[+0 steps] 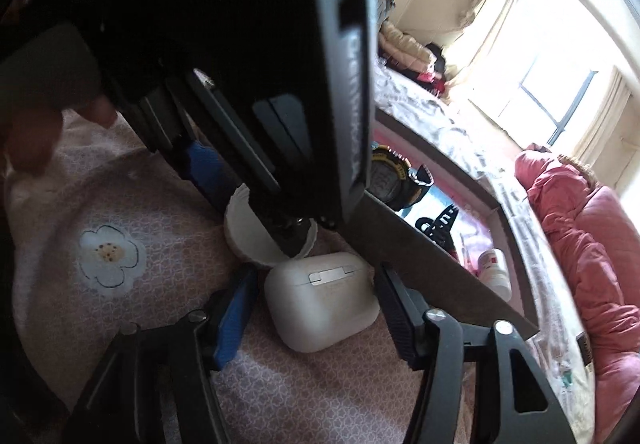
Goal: Organize rigid objects
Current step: 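Move the left gripper to the white round cap while the right approaches the white earbuds case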
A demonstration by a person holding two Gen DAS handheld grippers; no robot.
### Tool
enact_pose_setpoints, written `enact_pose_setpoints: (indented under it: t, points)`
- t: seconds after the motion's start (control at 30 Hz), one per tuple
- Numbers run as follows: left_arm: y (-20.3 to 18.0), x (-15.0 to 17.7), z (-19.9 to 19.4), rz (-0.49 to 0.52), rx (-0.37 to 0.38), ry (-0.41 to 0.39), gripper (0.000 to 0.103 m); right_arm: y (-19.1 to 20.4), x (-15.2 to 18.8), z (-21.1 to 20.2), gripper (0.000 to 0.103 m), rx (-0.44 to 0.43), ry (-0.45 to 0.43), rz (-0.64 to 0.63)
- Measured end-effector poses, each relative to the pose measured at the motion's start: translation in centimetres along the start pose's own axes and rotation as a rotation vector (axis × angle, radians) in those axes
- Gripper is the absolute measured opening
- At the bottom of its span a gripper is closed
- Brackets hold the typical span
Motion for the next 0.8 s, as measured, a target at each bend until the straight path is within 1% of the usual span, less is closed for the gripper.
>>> enact_pose_setpoints:
  t: [0.07,0.13,0.23,0.3,0.43,0.6,0.7,0.77,0.8]
  points:
    - [0.0,-0.2,0.0,-0.001,0.006,-0.002,0.038,-0.3,0.0,0.1,0.054,-0.001,0.007,-0.003]
    - [0.1,-0.4,0.2,-0.007,0.012,-0.004,0.037,-0.7,0.0,0.1,0.048,-0.011,0.015,0.003]
    - [0.4,-0.5,0.2,-0.018,0.014,-0.008,0.032,-1.0,0.2,-0.4,0.042,0.015,0.026,-0.022]
    - [0.5,-0.6,0.2,-0.026,0.017,-0.013,0.030,-1.0,0.4,-0.3,0.041,0.033,0.040,-0.031]
    - [0.7,-0.5,0.3,-0.028,0.027,-0.014,0.029,-1.2,0.7,0.3,0.041,0.079,0.049,-0.065]
    - [0.9,-0.4,0.4,-0.029,0.038,-0.005,0.029,0.4,0.9,0.8,0.042,0.128,0.037,-0.148]
    - [0.8,-0.4,0.4,-0.011,0.035,-0.002,0.029,0.5,0.9,0.1,0.042,0.111,0.052,-0.105]
    - [0.5,-0.3,0.4,0.013,0.019,-0.003,0.029,-0.7,0.9,0.1,0.044,0.077,0.066,0.000]
    - [0.3,-0.3,0.5,0.025,0.010,-0.006,0.029,-1.5,1.0,0.3,0.049,0.053,0.078,0.069]
Point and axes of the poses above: each gripper's, at about its wrist camera, not at the fingertips, and z roughly the way its jaws point, y to its left, x to its underside, the point moved 3 cm from there along z, roughly the way its jaws point, and after that the axes turned 2 degrees about z, right-handed, at the moved point
